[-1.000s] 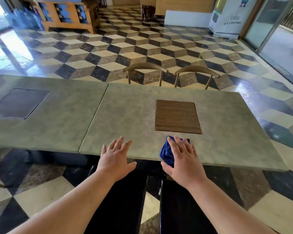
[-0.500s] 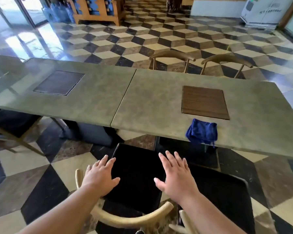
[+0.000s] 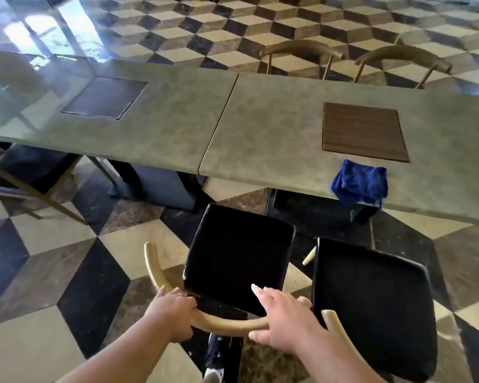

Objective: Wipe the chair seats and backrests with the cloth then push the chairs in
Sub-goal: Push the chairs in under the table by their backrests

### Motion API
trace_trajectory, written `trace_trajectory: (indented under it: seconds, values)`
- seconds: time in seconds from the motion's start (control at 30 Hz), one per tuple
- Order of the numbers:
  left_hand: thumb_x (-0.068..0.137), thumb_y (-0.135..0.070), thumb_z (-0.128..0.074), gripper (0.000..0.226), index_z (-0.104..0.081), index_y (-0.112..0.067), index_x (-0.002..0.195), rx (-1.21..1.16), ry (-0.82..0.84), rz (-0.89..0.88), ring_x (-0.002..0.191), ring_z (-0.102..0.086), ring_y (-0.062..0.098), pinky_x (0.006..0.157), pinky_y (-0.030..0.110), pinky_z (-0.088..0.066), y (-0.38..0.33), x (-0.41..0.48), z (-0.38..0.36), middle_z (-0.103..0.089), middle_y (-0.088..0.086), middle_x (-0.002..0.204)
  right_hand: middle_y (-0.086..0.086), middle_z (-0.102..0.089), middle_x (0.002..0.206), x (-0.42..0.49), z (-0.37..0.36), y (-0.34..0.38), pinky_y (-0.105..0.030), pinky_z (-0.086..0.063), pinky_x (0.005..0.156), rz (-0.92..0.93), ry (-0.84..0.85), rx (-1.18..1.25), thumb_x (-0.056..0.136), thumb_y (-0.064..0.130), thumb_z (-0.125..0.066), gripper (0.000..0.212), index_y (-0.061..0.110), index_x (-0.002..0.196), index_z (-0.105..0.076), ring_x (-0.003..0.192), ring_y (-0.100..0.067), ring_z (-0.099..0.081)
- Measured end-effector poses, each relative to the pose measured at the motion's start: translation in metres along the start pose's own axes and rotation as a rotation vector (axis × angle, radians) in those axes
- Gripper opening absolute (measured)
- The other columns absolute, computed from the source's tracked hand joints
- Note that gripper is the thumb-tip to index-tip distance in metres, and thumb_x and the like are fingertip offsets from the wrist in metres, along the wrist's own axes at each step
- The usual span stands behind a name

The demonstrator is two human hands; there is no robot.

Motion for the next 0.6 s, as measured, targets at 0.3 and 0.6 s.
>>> trace_trajectory:
  seconds: [0.3,0.6]
  values:
    - [0.093,-0.045,-0.072,0.037,-0.065,-0.043,0.130,0.274,-0.008,-0.197,0.130,-0.057,0.013,0.125,0.047,-0.023,0.056,0.059,0.020,-0.067,-0.017,0.130,-0.003,-0.065,0.118,0.066,-0.049,0.025,-0.051,-0.037,0.105,-0.009,0.270,-0.245,0.087,0.049,-0.065,0.045,0.025,0.123,-0.056,0.117,-0.032,-0.057]
    - [0.097,-0.037,-0.065,0.019,-0.065,-0.034,0.116,0.575,-0.050,-0.392,0.111,-0.065,0.024,0.103,0.046,-0.043,0.071,0.090,0.044,-0.070,-0.005,0.116,0.004,-0.061,0.084,0.085,-0.033,0.010,-0.048,-0.051,0.074,0.033,0.236,-0.249,0.084,0.016,-0.058,0.020,0.031,0.090,-0.046,0.076,-0.027,-0.058]
Point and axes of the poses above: each hand's wrist, its own x-axis towards the middle knuckle, its own z-axis out of the back of the hand, y = z × x, the point moved 4 cm from there along x, towards the middle knuckle
